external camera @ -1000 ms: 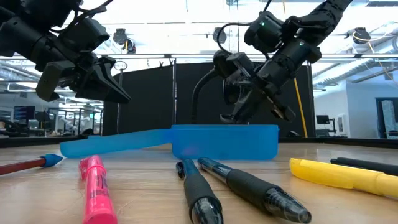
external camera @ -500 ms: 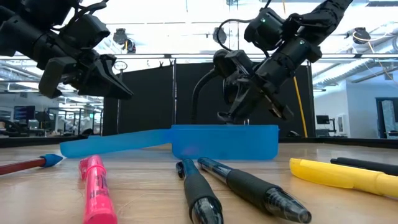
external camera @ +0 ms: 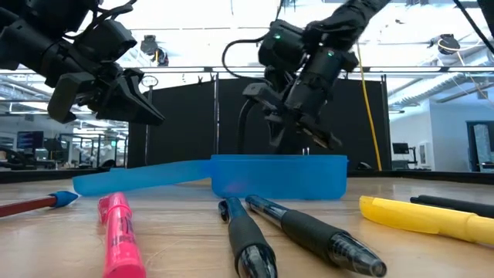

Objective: Pick & place school supplies into a supply box
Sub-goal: Put the black scissors into the blue supply box, then put the brown pencil into the blue supply box

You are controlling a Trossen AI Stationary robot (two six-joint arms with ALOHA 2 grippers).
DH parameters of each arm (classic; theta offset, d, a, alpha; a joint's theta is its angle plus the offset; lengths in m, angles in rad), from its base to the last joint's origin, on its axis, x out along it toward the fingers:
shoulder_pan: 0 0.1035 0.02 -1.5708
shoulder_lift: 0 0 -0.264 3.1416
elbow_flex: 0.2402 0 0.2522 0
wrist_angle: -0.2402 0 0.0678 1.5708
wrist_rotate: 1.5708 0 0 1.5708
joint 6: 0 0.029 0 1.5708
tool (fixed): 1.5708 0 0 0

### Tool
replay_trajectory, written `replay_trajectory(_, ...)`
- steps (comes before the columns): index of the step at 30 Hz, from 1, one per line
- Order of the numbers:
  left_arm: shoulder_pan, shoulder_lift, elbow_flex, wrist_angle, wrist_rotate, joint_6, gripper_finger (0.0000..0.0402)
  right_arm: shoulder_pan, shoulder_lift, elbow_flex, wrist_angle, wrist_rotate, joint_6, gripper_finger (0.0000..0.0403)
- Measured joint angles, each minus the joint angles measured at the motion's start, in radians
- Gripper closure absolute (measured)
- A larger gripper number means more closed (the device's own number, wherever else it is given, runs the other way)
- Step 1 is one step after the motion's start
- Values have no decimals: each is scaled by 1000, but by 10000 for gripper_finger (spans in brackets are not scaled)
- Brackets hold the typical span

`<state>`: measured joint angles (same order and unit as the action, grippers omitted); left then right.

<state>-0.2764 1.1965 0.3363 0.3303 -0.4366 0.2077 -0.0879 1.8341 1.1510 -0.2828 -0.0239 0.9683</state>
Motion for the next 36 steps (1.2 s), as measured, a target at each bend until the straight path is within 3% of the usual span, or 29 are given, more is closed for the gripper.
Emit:
replay_trajectory(10, 0, 0, 0, -50, 1, -16, 364, 12, 16, 22, -95, 127, 79, 388)
replay_trajectory(14, 0, 0, 0, -51, 1, -28, 364, 12, 16, -1, -96, 128, 120, 387)
replay_trajectory(29, 0, 0, 0, -46, 2, -30, 364, 17, -19, -11, -96, 137, 115, 314)
replay_trajectory(33, 0, 0, 0, -46, 10, -29, 364, 23, -61, -11, -93, 157, 77, 315)
replay_trajectory(36, 0, 0, 0, -49, 10, -30, 364, 48, -125, -11, -86, 232, -45, 317)
